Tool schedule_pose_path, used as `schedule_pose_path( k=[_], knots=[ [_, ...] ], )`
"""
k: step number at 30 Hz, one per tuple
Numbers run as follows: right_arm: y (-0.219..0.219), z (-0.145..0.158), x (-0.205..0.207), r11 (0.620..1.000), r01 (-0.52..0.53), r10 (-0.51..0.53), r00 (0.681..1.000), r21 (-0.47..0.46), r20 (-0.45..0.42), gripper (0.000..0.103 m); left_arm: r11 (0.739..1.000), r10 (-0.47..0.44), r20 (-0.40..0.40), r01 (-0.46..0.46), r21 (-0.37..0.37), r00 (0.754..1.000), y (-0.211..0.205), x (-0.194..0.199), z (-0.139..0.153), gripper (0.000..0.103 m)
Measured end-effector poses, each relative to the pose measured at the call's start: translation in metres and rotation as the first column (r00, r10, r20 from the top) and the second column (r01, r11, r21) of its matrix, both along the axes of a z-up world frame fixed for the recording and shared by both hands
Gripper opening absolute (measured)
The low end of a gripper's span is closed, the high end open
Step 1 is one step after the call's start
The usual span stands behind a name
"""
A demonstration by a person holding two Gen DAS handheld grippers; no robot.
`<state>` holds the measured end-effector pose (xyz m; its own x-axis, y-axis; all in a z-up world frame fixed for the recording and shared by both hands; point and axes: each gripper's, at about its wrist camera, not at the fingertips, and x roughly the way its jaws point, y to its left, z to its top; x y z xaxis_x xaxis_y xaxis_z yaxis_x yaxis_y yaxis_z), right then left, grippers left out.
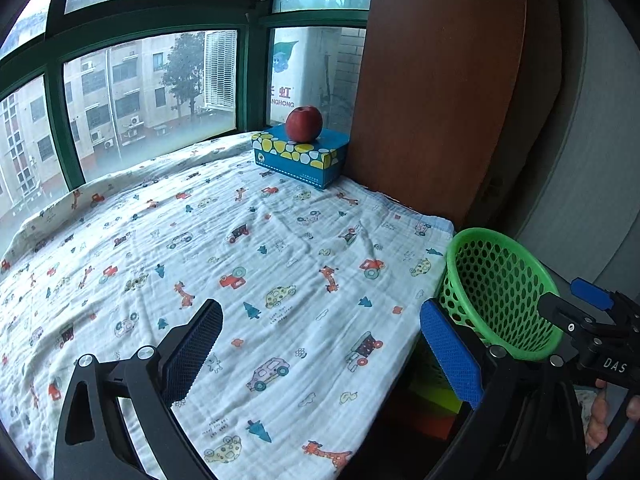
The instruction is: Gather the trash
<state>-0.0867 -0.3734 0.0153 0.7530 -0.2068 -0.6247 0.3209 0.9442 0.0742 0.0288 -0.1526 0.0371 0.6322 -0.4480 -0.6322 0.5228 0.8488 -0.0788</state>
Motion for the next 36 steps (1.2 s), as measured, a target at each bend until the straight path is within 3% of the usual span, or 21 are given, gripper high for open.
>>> schedule_pose_path(
  k=[36],
  knots=[
    [0.008, -0.005, 0.012, 0.999, -0.036, 0.036, 0.999, 0.012, -0.006, 0.096, 0.999, 0.032, -0.038, -0.031, 0.01, 0.999, 0.009, 0.006, -0.011, 0.096]
  ],
)
